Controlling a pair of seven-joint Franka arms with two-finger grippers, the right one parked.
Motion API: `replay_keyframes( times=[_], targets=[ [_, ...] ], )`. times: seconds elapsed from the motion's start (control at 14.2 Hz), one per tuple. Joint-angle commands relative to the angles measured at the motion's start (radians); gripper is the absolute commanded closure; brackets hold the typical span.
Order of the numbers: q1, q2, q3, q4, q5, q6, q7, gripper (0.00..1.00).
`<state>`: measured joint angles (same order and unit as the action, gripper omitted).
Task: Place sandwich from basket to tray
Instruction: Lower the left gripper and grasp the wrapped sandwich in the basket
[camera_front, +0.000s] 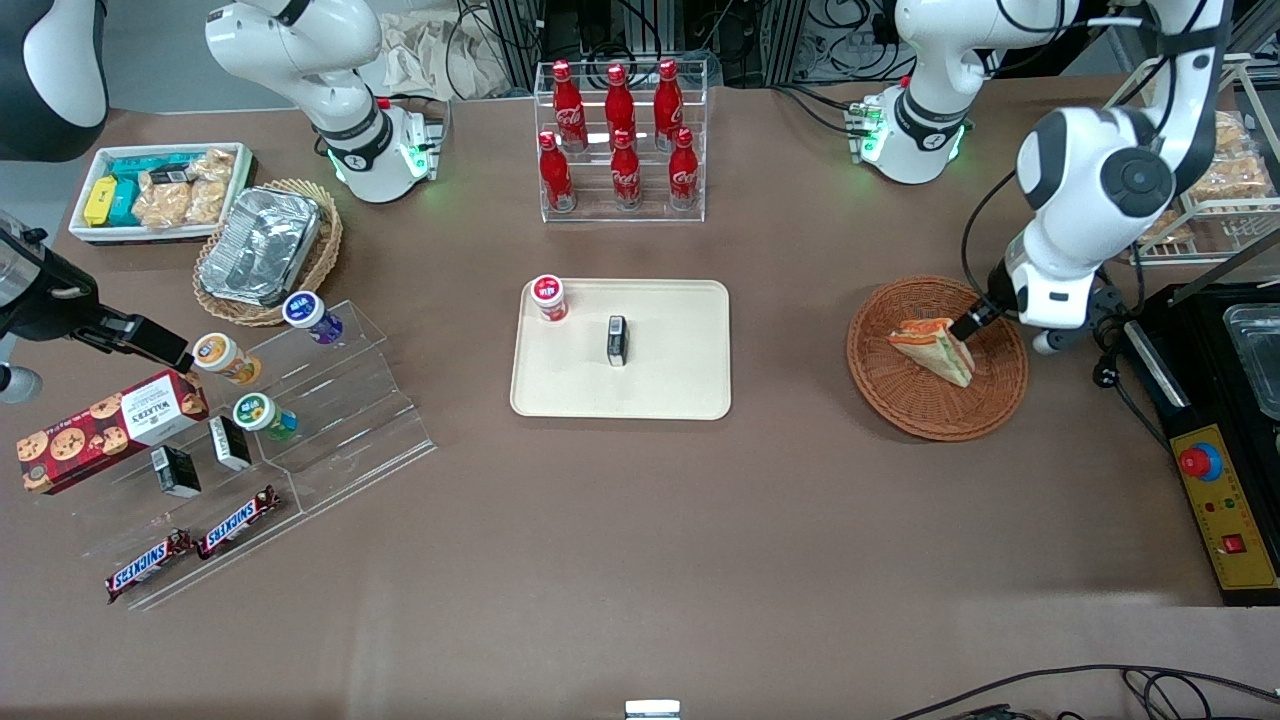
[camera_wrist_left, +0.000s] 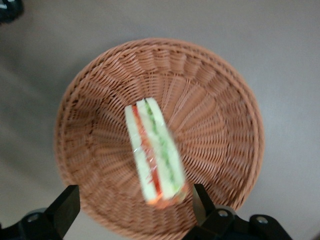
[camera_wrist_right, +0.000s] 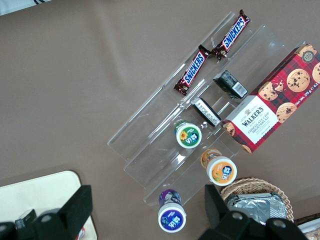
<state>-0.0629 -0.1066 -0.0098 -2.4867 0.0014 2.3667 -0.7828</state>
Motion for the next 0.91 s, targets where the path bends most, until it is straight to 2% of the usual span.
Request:
replay_keyframes(
  times=[0.0,0.35,0.84],
  targets=[
    [-0.015,0.061,-0.010,-0.003,0.008,0.071,-0.120,0.00],
    [-0.017,0.071,-0.009,-0.095,0.006,0.230,-0.188,0.00],
    [-0.032,0.079,-0.009,-0.123,0.008,0.266,-0.208,0.00]
  ],
)
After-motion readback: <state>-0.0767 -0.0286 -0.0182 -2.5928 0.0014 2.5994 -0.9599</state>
